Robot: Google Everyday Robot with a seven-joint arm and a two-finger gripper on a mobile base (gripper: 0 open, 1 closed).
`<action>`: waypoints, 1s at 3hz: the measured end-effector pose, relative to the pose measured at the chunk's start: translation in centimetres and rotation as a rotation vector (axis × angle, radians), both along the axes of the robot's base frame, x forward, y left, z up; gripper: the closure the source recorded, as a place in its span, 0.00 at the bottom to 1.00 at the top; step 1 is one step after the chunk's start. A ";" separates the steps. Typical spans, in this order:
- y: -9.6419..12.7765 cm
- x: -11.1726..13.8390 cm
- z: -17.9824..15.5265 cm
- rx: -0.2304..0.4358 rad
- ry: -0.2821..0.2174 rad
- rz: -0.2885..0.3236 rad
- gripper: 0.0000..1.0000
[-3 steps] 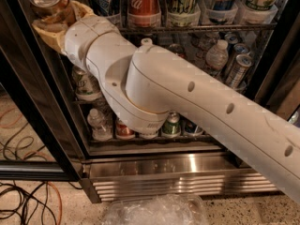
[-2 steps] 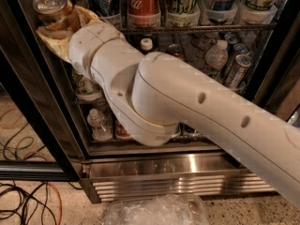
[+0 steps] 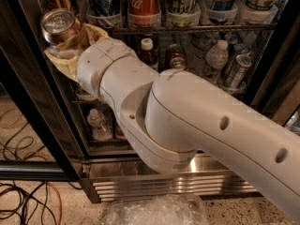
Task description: Pick orange can from top shelf of fridge
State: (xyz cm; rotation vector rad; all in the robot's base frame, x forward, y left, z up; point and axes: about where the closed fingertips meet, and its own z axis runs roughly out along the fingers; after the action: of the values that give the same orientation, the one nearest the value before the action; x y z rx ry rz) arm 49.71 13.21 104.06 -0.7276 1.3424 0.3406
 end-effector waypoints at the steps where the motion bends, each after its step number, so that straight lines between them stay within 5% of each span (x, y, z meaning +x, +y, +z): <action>1: -1.2 -1.1 -1.3 -0.018 0.039 -0.023 1.00; 3: -3.6 -2.9 -4.0 -0.051 0.101 -0.101 1.00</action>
Offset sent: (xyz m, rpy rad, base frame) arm -0.0365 -0.0516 -0.0434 -0.0319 0.1296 -0.1192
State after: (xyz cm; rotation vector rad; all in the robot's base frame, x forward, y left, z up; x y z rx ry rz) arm 46.78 9.59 100.09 -0.6894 1.4820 0.2665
